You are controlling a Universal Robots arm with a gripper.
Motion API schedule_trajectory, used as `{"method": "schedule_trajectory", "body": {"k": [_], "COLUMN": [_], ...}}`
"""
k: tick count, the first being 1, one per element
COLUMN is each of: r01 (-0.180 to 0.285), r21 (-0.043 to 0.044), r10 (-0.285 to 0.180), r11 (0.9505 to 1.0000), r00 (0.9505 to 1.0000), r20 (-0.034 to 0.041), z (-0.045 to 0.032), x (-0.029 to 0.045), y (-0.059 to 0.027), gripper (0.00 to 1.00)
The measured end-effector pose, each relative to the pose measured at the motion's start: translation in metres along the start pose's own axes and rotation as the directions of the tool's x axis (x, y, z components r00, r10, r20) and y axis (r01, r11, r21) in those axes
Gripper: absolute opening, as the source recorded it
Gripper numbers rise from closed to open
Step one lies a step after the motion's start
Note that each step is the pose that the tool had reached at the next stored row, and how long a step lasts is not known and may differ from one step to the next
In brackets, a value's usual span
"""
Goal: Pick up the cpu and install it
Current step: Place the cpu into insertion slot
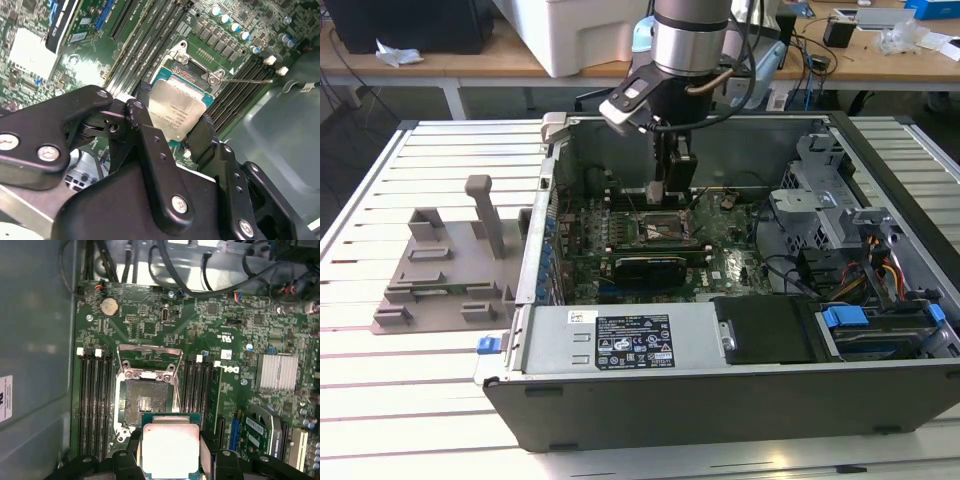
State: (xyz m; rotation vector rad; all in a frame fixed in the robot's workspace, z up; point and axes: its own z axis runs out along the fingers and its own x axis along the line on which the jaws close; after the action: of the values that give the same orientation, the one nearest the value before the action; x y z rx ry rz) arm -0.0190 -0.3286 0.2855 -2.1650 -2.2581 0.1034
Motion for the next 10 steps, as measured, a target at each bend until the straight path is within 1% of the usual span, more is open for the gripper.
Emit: {"method": "schedule_trajectory", "body": {"k": [3,8,10], "r01": [-0.033,-0.033,-0.034], "r21": [0.0013,0.0013,0.0014], "r10": [0.033,0.033,0.034], "r11": [0.9994,0.9994,0.9994], "r00": [0.9994,0.9994,0.9994], "r20": [-0.0001,0.0,0.0056], "z": [0.0002,0.0006,0.0021], "x": [0.0,0.0003,0.0013], "y": [0.0002,0.0003,0.0007], "gripper": [0.55,0.55,0.55]}}
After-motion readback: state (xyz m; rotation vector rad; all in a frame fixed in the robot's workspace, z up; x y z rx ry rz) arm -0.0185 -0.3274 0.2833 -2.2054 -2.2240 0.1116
